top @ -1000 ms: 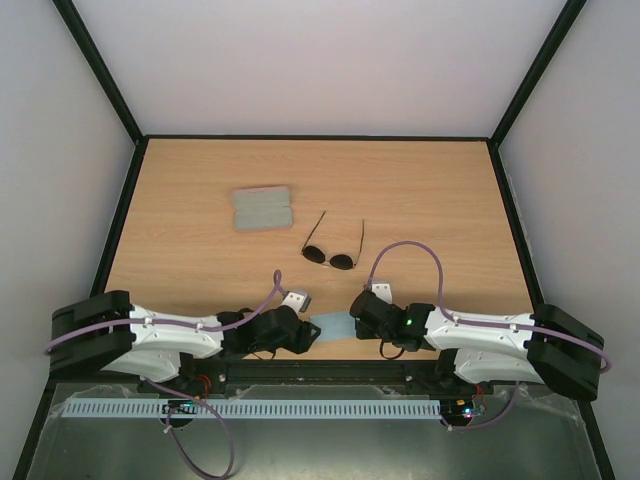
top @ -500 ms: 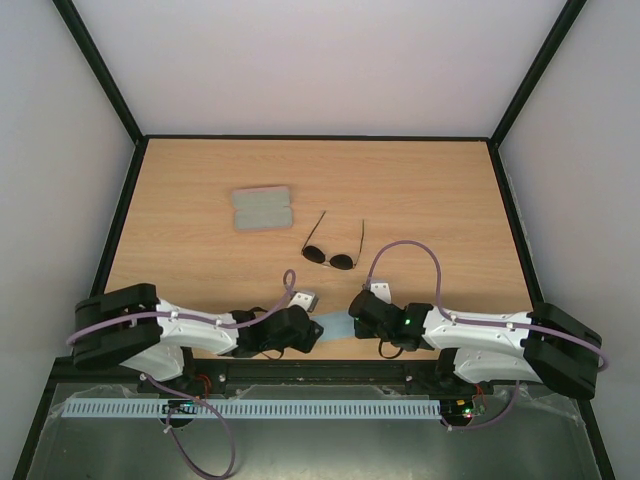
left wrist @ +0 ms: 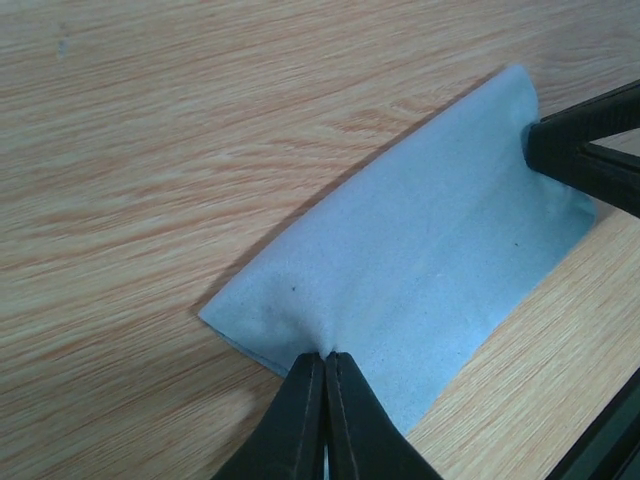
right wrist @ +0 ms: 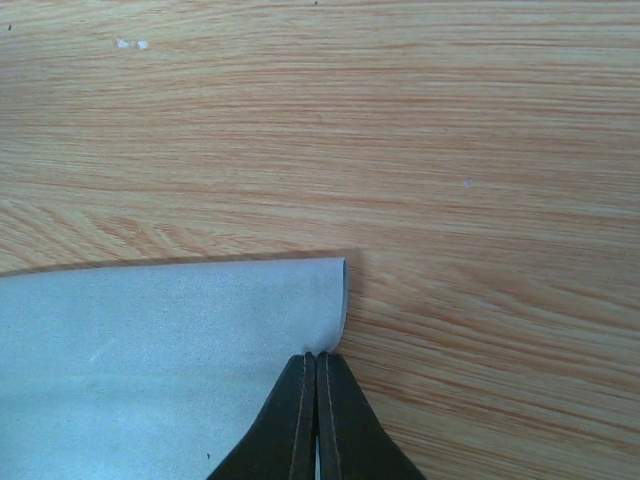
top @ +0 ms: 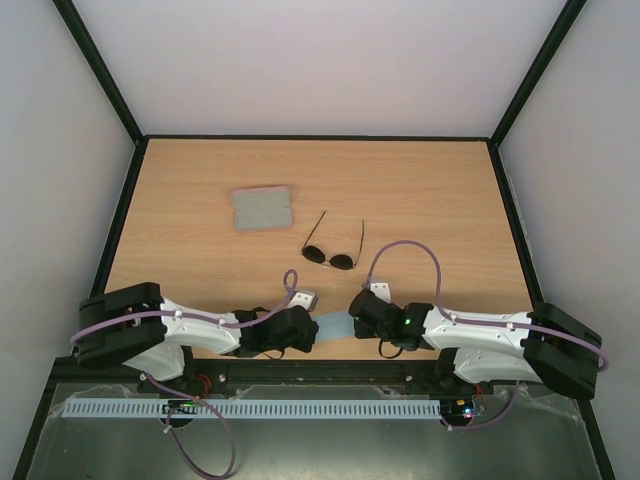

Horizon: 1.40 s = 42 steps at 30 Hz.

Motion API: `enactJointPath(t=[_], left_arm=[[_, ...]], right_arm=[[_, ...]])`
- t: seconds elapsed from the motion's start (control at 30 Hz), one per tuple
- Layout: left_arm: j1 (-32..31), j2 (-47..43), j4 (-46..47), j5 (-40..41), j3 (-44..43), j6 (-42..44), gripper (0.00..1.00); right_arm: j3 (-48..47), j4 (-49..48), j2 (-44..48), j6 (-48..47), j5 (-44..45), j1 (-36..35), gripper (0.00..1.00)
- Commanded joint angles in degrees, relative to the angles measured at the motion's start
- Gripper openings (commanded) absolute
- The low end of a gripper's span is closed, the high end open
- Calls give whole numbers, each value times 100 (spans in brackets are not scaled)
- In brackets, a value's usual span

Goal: Organize the sunglasses
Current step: Pick up the glasses cleaning cloth from the center of the board, then place the glasses cleaning cloth in the sunglasses case.

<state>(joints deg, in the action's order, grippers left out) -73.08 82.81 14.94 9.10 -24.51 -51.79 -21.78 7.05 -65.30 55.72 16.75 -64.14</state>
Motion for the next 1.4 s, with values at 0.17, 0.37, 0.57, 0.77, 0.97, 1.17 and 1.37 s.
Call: enactJointPath(t=[0.17,0.37,0.57,0.77,0.97,1.17,1.37], left_arm=[[252,-409,-656,335,-300,249,2],[668,-775,-1043,350,-575,581,2],[1212,-1153,-1417,316,-720,851,2],[1903,-1776,-1887,243,-906,1154,2],[2928,-2015,-2112,-98,-1203,1539,2],[4039,-1766,-1899,-737,-1368,1838,3],[4883,-1279,-1582,-1250,-1445,1958,2]], right_arm=[[-270,262,-82,-245,-136,15,1],[-964,244,-535,-539,-86,15,1],[-2036,361,-1250,-1003,-102,126,1],[-3057,506,-1688,-1457,-273,418,1],[-4128,558,-2337,-1903,-697,950,1],[-5333,657,-3273,-2340,-1025,1322,1],[-6271,668,-4215,-2580,-1367,1665,1]])
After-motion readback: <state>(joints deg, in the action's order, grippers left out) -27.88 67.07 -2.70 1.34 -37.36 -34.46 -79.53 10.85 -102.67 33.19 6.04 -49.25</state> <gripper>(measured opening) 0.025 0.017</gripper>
